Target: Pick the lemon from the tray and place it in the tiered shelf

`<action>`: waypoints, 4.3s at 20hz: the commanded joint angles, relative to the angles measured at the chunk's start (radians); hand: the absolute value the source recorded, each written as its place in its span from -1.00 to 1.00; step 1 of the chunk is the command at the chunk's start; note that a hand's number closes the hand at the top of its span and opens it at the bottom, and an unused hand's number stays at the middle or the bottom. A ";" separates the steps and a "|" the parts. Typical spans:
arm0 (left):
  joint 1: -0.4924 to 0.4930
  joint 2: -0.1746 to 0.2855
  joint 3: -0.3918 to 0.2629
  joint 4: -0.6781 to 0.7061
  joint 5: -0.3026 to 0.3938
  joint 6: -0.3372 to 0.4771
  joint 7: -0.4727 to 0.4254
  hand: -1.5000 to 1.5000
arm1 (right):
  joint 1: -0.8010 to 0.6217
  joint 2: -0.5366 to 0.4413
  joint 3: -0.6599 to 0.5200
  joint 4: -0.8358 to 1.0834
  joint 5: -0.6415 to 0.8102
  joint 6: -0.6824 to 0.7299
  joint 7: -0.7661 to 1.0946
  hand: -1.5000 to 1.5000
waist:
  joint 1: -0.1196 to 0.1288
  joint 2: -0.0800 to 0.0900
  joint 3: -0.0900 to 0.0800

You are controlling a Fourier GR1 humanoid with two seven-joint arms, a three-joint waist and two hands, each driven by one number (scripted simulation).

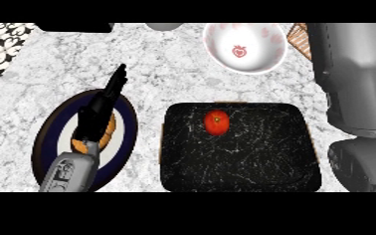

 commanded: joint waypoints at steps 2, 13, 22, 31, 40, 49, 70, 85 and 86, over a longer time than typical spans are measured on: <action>0.003 -0.022 -0.021 -0.039 -0.018 0.021 0.025 0.00 | -0.036 -0.045 -0.047 0.051 0.029 -0.021 0.156 1.00 | 0.002 0.000 0.001; 0.030 -0.034 -0.018 -0.019 -0.027 0.025 -0.028 0.00 | 0.033 -0.137 -0.079 0.157 0.098 -0.073 0.084 1.00 | -0.003 0.003 0.001; -0.002 0.011 0.019 -0.013 -0.009 -0.018 0.013 0.00 | 0.092 -0.242 -0.103 0.220 0.101 -0.156 0.002 1.00 | -0.004 0.003 0.001; 0.016 -0.030 -0.011 -0.029 -0.040 0.020 0.010 0.00 | 0.173 -0.237 -0.194 0.155 -0.052 -0.532 -0.132 1.00 | -0.005 0.003 0.002; -0.005 -0.012 0.017 -0.001 -0.032 0.006 -0.004 0.00 | 0.222 -0.331 -0.211 0.190 0.048 -0.357 0.023 1.00 | -0.017 -0.001 0.000; 0.024 -0.012 0.031 -0.007 -0.015 -0.007 -0.019 0.00 | 0.279 -0.197 -0.221 -0.002 0.074 -0.397 0.102 -1.00 | -0.027 -0.010 0.001; 0.076 -0.011 0.030 -0.031 -0.027 -0.011 -0.021 0.00 | 0.150 -0.176 -0.277 -0.374 -0.028 -0.525 -0.036 -1.00 | -0.035 -0.015 0.000; 0.088 -0.005 0.050 -0.009 -0.038 0.006 -0.016 0.00 | 0.259 0.174 -0.301 -1.143 0.071 0.092 -0.082 -1.00 | -0.098 -0.041 -0.001; 0.107 -0.008 0.056 -0.040 -0.013 -0.004 0.003 0.00 | 0.278 0.175 -0.270 -1.216 0.086 0.127 -0.098 -1.00 | -0.087 -0.045 -0.001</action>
